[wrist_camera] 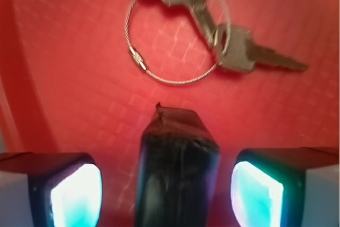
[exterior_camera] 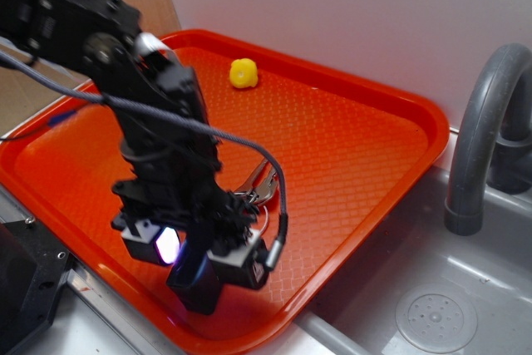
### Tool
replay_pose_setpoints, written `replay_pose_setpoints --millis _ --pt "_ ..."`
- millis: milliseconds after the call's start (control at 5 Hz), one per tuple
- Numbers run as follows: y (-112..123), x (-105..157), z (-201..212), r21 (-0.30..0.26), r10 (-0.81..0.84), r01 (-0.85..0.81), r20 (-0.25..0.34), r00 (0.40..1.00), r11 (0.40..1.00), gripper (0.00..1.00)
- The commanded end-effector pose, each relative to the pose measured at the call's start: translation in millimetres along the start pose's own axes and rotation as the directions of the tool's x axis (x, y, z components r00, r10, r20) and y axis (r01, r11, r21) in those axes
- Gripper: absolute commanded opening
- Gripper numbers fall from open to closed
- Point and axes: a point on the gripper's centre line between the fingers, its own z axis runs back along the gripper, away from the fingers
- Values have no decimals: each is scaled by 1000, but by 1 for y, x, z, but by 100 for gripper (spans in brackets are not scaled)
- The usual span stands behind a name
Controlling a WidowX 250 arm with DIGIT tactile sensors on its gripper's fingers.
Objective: Grab the black box.
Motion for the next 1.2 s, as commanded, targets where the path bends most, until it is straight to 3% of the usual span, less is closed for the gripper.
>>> replay_pose_setpoints --millis 0,200,400,600,800,1000 --pt "6 0 -18 -9 5 -5 29 1000 1000 0" --pt "12 8 9 -21 -81 81 16 997 996 0" --pt "40 35 63 -34 -158 165 147 976 986 0" --pt "61 73 126 57 -251 247 326 911 967 0" --pt "68 107 177 85 -265 252 261 928 964 0" --pt "70 112 201 104 -240 220 263 935 970 0"
